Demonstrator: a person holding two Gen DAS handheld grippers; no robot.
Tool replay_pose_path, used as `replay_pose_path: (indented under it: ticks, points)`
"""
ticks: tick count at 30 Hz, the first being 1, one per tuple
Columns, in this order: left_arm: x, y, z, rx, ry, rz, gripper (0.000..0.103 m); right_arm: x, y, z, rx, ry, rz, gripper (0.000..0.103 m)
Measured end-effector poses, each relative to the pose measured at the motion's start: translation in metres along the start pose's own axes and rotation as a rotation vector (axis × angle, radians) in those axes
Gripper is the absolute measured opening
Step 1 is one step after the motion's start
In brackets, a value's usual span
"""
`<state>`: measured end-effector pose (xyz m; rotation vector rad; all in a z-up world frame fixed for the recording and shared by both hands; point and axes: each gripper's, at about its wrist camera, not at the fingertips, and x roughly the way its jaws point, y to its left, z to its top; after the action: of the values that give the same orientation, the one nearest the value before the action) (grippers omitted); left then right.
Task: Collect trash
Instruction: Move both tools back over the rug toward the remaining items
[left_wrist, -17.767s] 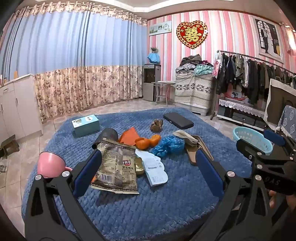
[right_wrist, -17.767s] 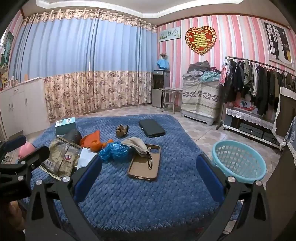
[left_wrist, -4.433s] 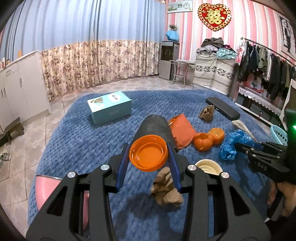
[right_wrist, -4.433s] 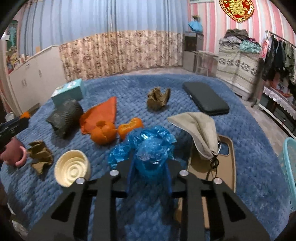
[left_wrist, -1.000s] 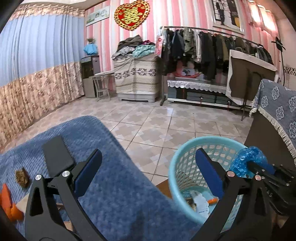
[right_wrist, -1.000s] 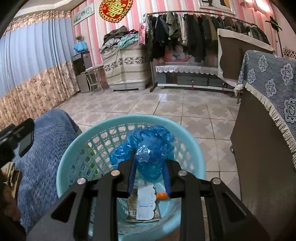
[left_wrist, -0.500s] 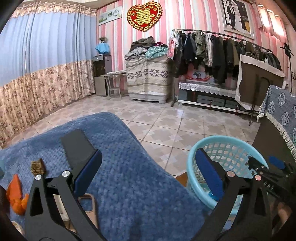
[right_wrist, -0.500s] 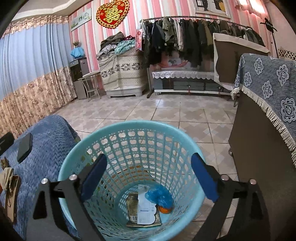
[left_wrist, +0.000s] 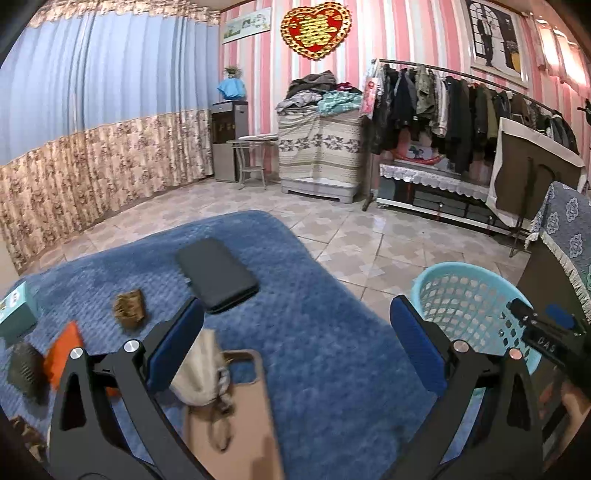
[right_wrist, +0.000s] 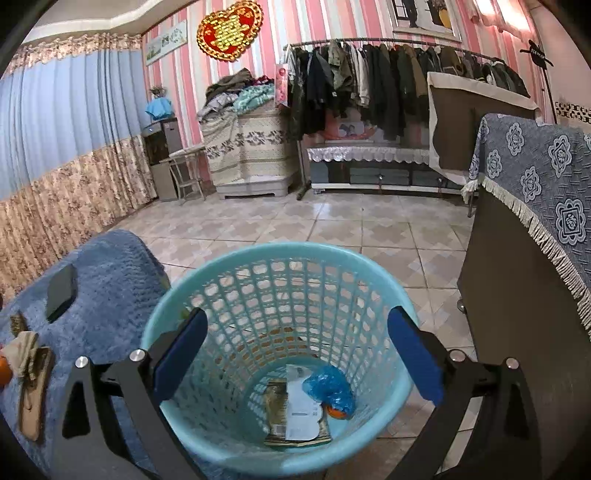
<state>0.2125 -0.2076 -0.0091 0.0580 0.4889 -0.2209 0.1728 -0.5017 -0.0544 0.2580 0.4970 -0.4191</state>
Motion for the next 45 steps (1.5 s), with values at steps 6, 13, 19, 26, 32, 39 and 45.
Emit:
replay_pose_path:
  ticks: [6, 13, 19, 26, 32, 39, 45]
  points:
    - [-0.028, 0.039, -0.006, -0.016, 0.000, 0.055, 0.097, -0.028, 0.024, -0.006, -0.036, -0.021, 0.046, 0.096]
    - [-0.065, 0.085, -0.018, -0.032, -0.011, 0.125, 0.098, -0.069, 0.071, -0.004, -0.116, -0.081, 0.122, 0.099]
    - [-0.093, 0.121, -0.032, -0.065, -0.002, 0.168, 0.098, -0.095, 0.112, -0.023, -0.189, -0.067, 0.223, 0.099]
    - [-0.117, 0.152, -0.050, -0.106, 0.012, 0.205, 0.098, -0.119, 0.147, -0.045, -0.272, -0.044, 0.291, 0.099]
    - [-0.134, 0.179, -0.063, -0.138, 0.016, 0.243, 0.098, -0.136, 0.164, -0.053, -0.283, -0.034, 0.330, 0.099]
    - [-0.148, 0.206, -0.080, -0.161, 0.015, 0.282, 0.098, -0.138, 0.174, -0.066, -0.288, -0.008, 0.336, 0.099]
    - [-0.152, 0.227, -0.099, -0.205, 0.047, 0.304, 0.098, -0.143, 0.187, -0.077, -0.314, 0.003, 0.350, 0.099]
